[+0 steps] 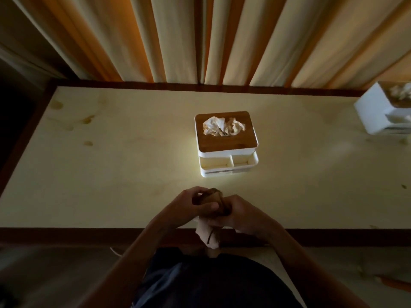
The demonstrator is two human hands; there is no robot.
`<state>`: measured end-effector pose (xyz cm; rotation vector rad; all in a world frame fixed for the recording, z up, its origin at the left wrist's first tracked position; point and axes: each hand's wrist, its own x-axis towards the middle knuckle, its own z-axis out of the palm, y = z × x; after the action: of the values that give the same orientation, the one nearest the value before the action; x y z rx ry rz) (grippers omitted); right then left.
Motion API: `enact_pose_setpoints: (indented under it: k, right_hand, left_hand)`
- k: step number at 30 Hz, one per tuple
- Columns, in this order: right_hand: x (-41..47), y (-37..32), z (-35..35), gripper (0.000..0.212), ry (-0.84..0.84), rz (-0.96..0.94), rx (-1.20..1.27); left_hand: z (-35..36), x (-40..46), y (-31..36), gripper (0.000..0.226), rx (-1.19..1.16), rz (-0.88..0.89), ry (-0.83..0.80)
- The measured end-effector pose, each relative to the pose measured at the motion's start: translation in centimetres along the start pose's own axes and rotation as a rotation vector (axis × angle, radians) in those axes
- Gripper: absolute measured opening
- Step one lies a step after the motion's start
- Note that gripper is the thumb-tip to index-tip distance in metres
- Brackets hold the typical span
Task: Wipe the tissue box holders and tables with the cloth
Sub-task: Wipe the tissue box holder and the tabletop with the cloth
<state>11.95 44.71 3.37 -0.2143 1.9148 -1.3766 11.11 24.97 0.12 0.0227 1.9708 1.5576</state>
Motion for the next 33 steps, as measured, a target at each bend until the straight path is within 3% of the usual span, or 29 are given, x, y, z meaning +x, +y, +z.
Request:
enact_pose_setpoints:
  k: [4, 8, 13, 18, 22, 31, 33]
  right_hand:
    - [0.2, 0.1, -0.3, 0.024, -0.044, -0.004, -0.095]
    - [0.0, -0.3, -1.0, 0.024, -0.006, 0.020, -0.030]
    - [-0.9, -0.4, -2.4, 0.019, -0.071, 0.122, 0.186]
    - [-1.0, 0.0, -2.5, 0.025, 0.037, 0.178, 0.183]
    - [-1.0, -0.2, -2.5, 0.029, 0.124, 0.157, 0.054]
    - [-0.8, -0.2, -3.0, 0.027, 0.155, 0.098, -0.108]
    - [-0.4, 0.0, -3.0, 0.030, 0.167, 0.075, -0.100]
  left_hand:
    - [-0.4, -0.5, -0.6, 0.080, -0.367, -0.111, -0.071]
    - [-0.1, -1.1, -1.2, 0.091, -0.433, -0.139, -0.079]
    - [0.9, -1.4, -1.1, 0.052, -0.469, -0.149, 0.037]
    - [1.7, -1.3, -0.5, 0.027, -0.461, -0.163, 0.088]
    - [2.0, -1.2, -0.2, 0.044, -0.478, -0.117, 0.098]
    - [1.3, -1.1, -0.5, 0.045, -0.601, -0.039, 0.241]
    - [1.3, -1.4, -0.3, 0.054, -0.592, -0.012, 0.278]
